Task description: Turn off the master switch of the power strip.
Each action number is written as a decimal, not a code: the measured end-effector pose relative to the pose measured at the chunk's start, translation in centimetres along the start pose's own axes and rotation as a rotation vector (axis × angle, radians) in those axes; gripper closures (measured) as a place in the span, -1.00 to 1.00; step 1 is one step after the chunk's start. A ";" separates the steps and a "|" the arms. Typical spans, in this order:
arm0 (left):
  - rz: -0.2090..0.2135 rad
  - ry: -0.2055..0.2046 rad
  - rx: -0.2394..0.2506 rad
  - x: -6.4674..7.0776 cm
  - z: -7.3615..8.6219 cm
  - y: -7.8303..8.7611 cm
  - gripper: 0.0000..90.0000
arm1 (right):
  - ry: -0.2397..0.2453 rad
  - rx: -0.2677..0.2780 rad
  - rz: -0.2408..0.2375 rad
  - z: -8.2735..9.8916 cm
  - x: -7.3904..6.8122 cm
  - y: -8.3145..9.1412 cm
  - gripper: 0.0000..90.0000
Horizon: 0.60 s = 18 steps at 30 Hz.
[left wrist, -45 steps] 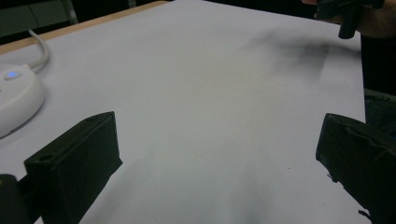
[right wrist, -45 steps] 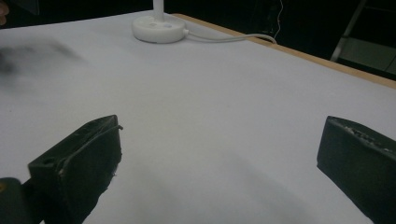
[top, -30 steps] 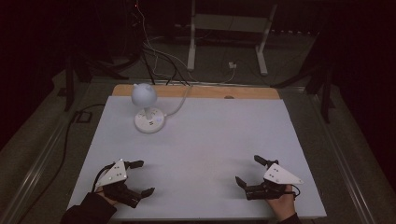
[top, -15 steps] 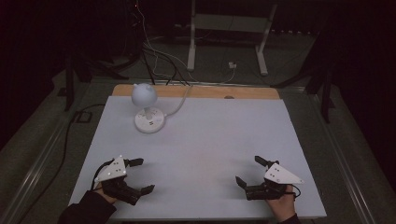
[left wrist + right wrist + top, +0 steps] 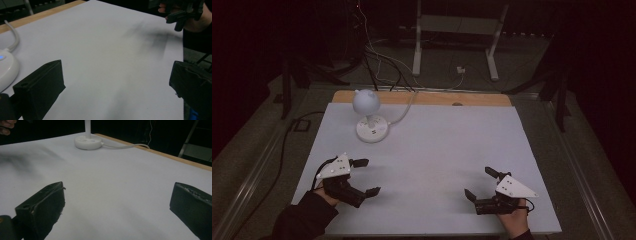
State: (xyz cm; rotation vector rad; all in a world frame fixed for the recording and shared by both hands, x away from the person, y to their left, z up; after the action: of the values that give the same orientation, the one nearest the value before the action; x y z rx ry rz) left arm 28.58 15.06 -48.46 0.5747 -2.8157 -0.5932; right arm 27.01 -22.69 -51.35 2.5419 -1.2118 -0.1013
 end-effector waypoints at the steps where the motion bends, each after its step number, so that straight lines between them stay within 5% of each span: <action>1: 0.002 -0.003 -0.007 -0.1 -0.1 -0.1 -1.00 | 0.000 0.001 0.000 0.0 0.0 0.0 -1.00; 18: -0.092 0.006 -0.006 -2.5 -2.9 -1.3 -0.99 | -0.009 0.008 -0.003 -0.1 0.0 0.1 -1.00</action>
State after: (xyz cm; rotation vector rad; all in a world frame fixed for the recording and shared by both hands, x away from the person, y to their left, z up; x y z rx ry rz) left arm 32.04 13.97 -46.74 0.7065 -2.7931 -0.6148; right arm 26.96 -22.69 -51.24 2.5531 -1.2135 -0.1090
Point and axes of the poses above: each handheld gripper's, and its own axes: y roughly backward along the jaws, z roughly out of its underside, x roughly to its right, the point moved 6 cm from there along -y, roughly forward along the jaws, and after that the axes turned 4 degrees about z, right-handed, at the moved point
